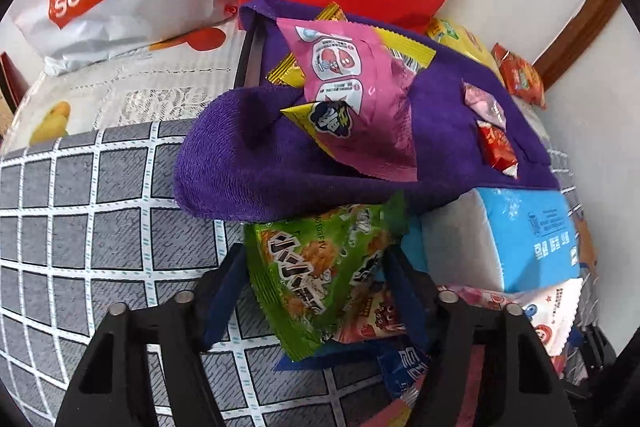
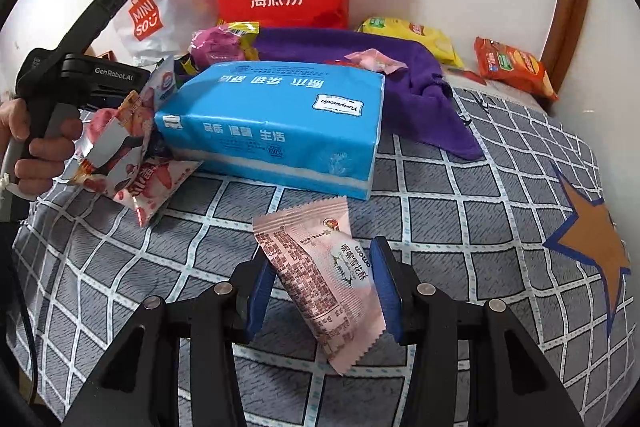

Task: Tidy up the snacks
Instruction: 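Grasp the pink candy packet with the right tool while the left tool grasps the green bag, then hold the pink packet in the right tool while the left tool holds the green bag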

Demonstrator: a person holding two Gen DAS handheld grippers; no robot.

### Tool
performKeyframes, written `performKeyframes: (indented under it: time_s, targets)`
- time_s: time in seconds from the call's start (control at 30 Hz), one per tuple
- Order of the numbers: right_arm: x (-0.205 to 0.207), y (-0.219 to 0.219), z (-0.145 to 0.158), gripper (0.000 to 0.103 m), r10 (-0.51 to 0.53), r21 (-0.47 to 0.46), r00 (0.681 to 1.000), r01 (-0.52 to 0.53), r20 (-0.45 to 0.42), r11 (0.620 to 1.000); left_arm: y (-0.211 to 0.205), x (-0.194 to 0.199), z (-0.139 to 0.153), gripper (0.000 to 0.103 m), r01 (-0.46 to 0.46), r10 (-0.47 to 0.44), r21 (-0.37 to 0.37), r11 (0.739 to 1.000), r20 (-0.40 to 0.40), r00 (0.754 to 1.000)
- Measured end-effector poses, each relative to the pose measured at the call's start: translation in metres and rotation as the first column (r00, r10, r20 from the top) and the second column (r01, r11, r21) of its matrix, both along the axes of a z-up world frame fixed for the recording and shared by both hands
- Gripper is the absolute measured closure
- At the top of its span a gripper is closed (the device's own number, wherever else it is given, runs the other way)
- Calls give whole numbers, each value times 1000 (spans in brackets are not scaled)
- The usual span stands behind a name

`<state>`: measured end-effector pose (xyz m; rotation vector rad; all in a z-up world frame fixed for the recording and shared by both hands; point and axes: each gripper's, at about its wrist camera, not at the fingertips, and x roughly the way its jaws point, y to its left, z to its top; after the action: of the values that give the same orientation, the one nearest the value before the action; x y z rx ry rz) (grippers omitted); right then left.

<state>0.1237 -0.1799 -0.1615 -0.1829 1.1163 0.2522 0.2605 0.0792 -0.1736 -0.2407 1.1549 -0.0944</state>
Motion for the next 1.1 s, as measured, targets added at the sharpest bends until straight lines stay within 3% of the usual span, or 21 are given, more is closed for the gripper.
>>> performKeyframes:
  time_s: [0.03, 0.3, 0.5, 0.63, 0.77, 0.9, 0.97, 1.1]
  targets:
    - [1, 1, -1, 56, -1, -2, 1000, 1, 1, 1000, 1, -1, 2, 47, 2, -2, -18, 1000, 6, 1000]
    - [1, 2, 6, 57, -23, -6, 1000, 23, -9, 1000, 13, -35, 26, 49, 20, -20, -50, 999, 16, 1000]
    - [-7, -7, 22, 58, -49, -83, 999, 51, 20, 995, 26, -91, 45, 49, 27, -27, -12, 1000, 28, 999]
    - [-6, -8, 15, 57, -61, -57, 998, 59, -22, 997, 27, -115, 39, 49, 17, -17, 7, 1000, 3, 1000]
    - [-1, -4, 3, 42, -60, 31, 996, 62, -67, 998, 23, -122, 27, 47, 15, -15, -4, 1000, -10, 1000]
    - [-2, -12, 5, 37, -69, 87, 994, 76, -87, 993, 19, -117, 10, 47, 0, 0, -42, 999, -10, 1000]
    - [-6, -16, 8, 30, -53, 100, 996, 61, -71, 993, 17, -117, 6, 40, -5, 5, -43, 999, 12, 1000]
    - [-8, -19, 3, 29, -59, 89, 997, 62, -43, 994, 14, -120, 3, 33, -5, 9, -49, 999, 73, 997]
